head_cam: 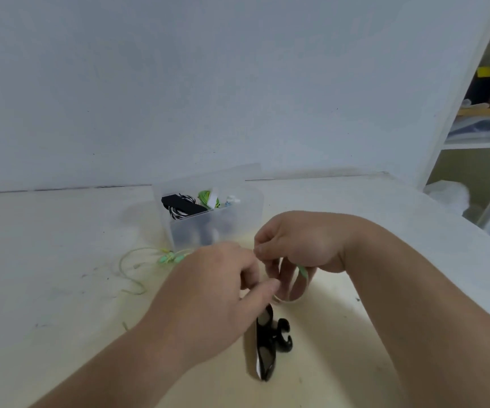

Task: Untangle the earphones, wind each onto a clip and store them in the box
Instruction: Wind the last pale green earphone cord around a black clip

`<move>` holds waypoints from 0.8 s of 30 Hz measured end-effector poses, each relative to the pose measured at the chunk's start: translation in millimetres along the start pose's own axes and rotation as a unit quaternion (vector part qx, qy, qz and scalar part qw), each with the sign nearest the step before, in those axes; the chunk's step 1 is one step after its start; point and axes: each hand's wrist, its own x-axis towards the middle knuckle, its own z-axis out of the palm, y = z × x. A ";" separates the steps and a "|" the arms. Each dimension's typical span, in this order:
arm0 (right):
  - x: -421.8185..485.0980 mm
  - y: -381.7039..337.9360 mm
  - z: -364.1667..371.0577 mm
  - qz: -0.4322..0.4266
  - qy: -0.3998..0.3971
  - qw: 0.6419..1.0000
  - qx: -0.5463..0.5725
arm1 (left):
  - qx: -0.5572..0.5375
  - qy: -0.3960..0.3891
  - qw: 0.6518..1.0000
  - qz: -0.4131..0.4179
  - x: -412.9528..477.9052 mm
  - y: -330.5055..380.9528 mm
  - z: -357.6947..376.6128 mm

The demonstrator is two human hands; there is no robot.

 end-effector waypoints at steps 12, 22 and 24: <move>5.5 1.4 -13.6 -0.102 0.185 0.969 0.127 | -0.242 -0.108 0.963 -0.050 1.4 -2.9 -12.5; -15.6 -24.1 5.7 -0.189 0.096 0.975 -0.064 | -0.461 0.226 0.849 -0.122 19.8 -22.2 -24.2; -16.1 -26.5 6.7 -0.216 0.128 0.968 -0.027 | -0.455 0.223 0.852 -0.131 19.9 -22.3 -22.2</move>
